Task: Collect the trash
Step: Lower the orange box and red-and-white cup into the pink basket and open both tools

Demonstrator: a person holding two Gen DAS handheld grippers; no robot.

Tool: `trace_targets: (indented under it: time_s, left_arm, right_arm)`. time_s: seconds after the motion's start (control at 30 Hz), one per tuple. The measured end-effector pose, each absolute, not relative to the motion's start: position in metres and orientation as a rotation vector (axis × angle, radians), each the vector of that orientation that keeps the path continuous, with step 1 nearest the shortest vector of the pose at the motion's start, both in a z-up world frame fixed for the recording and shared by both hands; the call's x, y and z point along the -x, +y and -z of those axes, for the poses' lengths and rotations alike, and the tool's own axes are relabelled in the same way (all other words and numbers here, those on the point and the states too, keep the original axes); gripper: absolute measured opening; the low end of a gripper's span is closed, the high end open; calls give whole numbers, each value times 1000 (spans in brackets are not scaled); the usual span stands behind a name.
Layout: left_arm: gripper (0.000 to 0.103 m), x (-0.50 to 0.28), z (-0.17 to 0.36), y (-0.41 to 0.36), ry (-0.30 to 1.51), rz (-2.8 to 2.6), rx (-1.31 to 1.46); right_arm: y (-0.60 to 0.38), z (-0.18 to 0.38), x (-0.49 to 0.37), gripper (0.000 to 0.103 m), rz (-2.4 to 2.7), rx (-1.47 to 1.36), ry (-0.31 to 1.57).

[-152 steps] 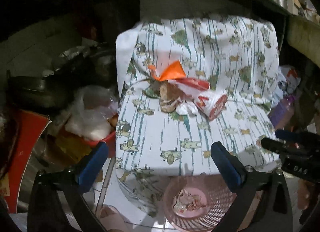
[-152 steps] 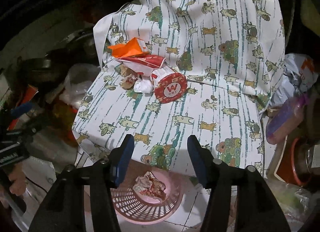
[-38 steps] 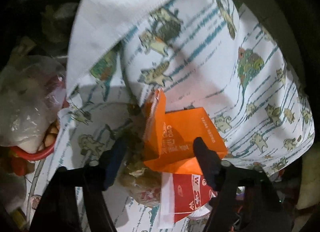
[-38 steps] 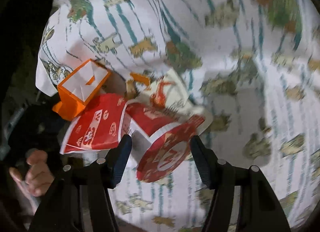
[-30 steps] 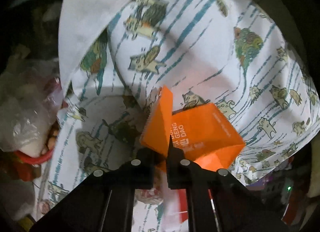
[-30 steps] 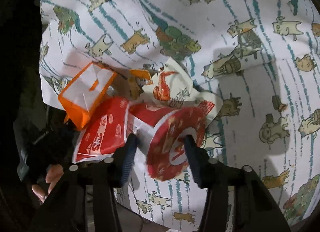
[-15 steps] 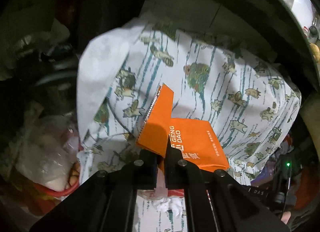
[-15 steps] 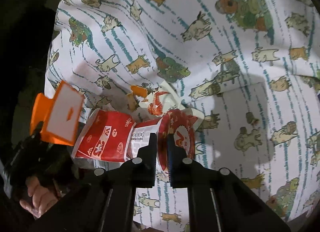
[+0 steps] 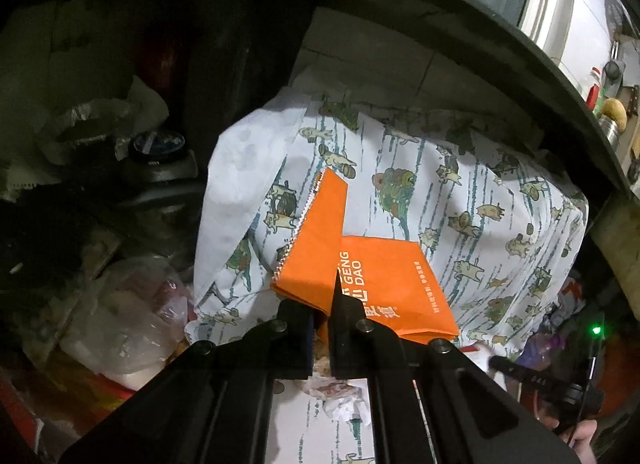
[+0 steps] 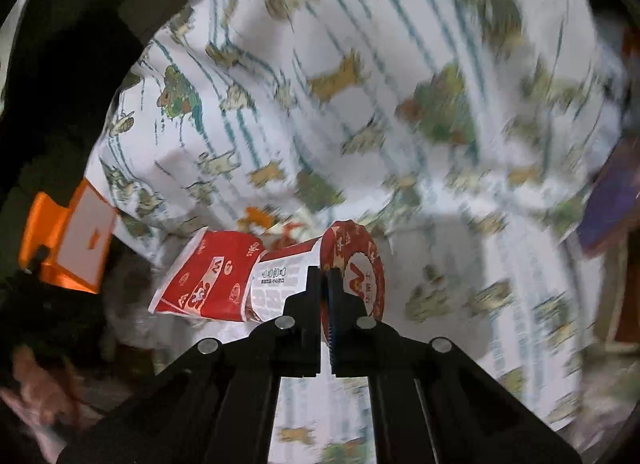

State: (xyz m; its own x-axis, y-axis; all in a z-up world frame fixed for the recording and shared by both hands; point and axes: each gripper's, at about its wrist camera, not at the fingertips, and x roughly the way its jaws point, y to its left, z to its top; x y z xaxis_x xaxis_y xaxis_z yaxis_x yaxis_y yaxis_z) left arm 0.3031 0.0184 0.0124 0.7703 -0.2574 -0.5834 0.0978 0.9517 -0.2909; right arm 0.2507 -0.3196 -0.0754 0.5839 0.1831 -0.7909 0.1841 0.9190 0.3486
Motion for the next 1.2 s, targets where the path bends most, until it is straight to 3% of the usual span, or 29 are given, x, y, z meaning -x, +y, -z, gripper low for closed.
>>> trace_targets:
  time_s: [0.7, 1.2]
  left_arm:
    - [6, -240, -62, 0, 568, 126, 50]
    - [6, -201, -55, -6, 592, 113, 24]
  right_arm:
    - [-332, 41, -212, 3, 44, -390, 897]
    - [-290, 41, -170, 3, -132, -369, 944]
